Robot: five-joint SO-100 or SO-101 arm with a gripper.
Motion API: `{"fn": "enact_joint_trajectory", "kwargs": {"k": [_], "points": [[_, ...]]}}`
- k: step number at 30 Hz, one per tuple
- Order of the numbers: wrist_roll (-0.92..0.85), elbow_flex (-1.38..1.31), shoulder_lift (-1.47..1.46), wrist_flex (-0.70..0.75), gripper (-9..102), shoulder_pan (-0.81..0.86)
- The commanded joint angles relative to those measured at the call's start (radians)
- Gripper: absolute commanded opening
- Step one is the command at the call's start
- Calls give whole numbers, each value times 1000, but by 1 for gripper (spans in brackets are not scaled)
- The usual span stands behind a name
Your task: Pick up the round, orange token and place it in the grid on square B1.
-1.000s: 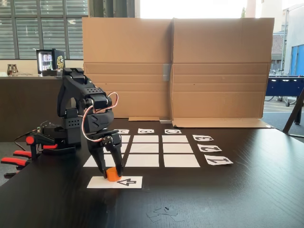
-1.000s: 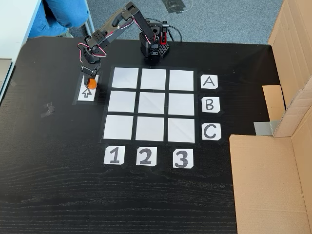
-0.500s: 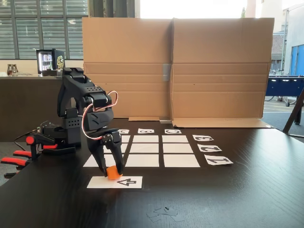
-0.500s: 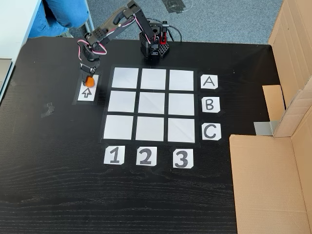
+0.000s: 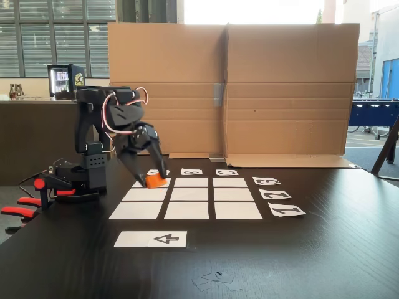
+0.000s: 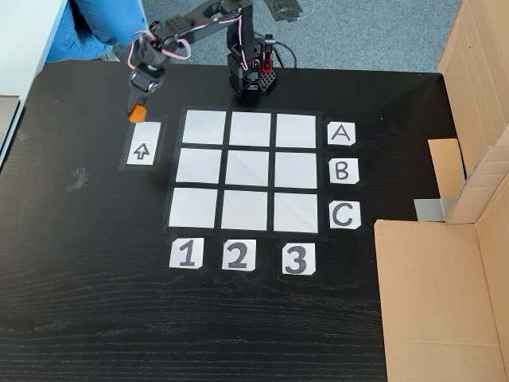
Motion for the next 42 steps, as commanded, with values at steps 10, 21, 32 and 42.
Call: {"fn": "enact_joint_trajectory", "kwargs": {"k": [10, 21, 32, 42], "points": [[75, 103, 288, 149, 0, -281], [126, 308, 275, 66, 0, -337], [147, 396, 152, -32, 0, -331], [160, 420, 32, -130, 0, -324]]}}
